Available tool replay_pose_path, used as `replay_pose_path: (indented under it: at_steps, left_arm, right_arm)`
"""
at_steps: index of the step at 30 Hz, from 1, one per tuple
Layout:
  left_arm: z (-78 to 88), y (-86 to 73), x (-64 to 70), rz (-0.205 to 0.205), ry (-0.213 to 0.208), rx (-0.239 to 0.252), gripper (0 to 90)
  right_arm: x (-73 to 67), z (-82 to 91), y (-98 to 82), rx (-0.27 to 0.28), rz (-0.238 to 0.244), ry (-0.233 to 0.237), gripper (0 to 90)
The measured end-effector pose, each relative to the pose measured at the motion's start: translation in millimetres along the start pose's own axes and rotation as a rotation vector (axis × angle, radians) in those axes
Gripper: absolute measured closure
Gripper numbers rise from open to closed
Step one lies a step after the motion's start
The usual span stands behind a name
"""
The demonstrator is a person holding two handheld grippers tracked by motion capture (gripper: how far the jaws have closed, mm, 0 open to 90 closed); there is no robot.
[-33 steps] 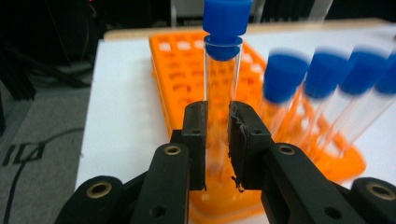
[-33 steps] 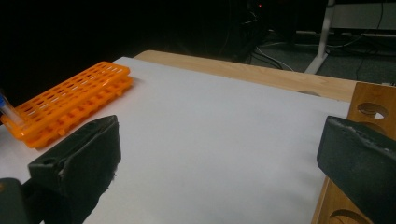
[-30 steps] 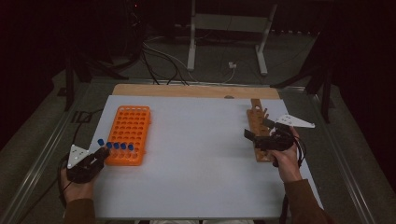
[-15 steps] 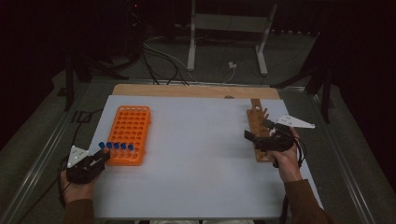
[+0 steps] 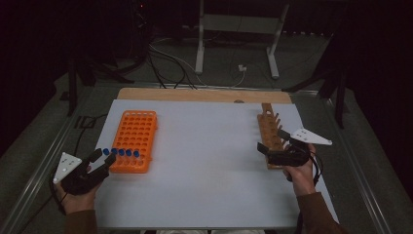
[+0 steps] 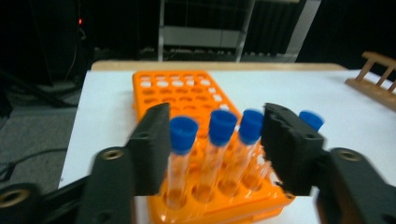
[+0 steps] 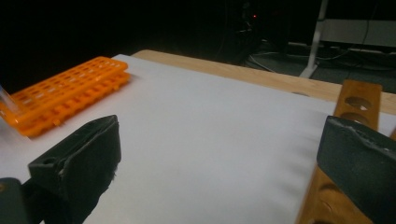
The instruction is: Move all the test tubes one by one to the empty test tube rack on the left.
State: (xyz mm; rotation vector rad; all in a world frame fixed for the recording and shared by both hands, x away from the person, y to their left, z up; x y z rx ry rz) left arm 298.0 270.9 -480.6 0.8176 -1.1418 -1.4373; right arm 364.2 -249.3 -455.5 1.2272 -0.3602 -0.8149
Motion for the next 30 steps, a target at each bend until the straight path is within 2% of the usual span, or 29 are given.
replay_pose_path:
  at_steps: [4,8,11,16,23,30]
  left_arm:
    - [1.1,4.5,1.7,0.013,-0.004,0.036,30.2]
    - [-0.5,5.3,4.0,0.009,0.013,0.041,17.9]
    - [-1.1,5.9,6.4,0.003,0.016,0.044,14.7]
    - [-1.0,8.2,8.4,0.009,0.031,0.049,2.9]
    - [-0.3,9.1,11.8,0.003,0.027,0.056,0.7]
    - [-0.2,8.6,7.2,0.02,0.05,0.058,0.6]
  right_arm:
    - [0.8,6.9,-10.8,0.007,0.03,-0.031,0.0]
    - [2.8,13.0,-21.3,0.016,0.036,-0.044,0.0]
    - [3.6,17.9,-26.6,0.035,0.029,-0.048,0.0]
    - [2.6,23.6,-33.7,0.045,0.045,-0.068,0.0]
    - [-0.3,23.9,-44.6,0.049,0.04,-0.079,0.0]
    - [-1.6,22.3,-47.7,0.044,0.036,-0.084,0.0]
Point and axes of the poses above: each handheld gripper's, and its own axes: z roughly backward along the jaws, y roughly out of its top, x roughly to its right, the point moved 7 cm from there along -z, roughly forward along the jaws, and after that the axes turned 8 degrees about y, right-handed, at the moved point
